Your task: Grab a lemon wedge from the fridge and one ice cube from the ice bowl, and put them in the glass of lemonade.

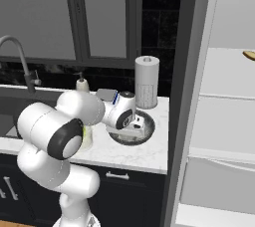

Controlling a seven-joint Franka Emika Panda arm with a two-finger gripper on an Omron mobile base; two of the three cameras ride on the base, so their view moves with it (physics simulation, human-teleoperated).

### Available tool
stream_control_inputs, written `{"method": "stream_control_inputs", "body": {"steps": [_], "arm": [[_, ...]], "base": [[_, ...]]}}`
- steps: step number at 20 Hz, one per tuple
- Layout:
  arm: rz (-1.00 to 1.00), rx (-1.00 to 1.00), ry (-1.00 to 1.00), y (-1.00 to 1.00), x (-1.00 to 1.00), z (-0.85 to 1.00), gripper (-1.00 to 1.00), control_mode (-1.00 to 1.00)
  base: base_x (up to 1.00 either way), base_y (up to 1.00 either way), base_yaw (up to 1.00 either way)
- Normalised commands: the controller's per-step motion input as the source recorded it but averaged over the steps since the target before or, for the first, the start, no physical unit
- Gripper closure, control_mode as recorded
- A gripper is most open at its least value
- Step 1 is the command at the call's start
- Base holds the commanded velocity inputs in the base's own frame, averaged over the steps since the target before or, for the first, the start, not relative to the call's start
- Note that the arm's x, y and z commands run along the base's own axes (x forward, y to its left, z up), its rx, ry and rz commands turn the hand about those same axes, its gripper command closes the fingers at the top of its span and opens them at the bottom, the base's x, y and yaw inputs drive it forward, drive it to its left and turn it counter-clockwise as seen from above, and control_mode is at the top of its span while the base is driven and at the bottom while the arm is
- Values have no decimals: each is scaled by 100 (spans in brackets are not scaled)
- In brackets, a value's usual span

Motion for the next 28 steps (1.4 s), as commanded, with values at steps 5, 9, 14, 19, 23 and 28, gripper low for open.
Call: {"method": "stream_control_inputs", "body": {"steps": [5,9,14,19,23,28], "arm": [[0,0,0,0,-5,0,-100,-100],[0,-1,3,0,26,0,-100,-100],[0,0,1,0,19,0,-100,-100],[0,0,0,0,0,0,-100,-100],[0,0,-1,0,0,-13,-100,-100],[0,0,-1,0,0,-20,-100,-100]], "base": [[0,0,0],[0,0,0],[0,0,0],[0,0,0],[0,0,0],[0,0,0]]}}
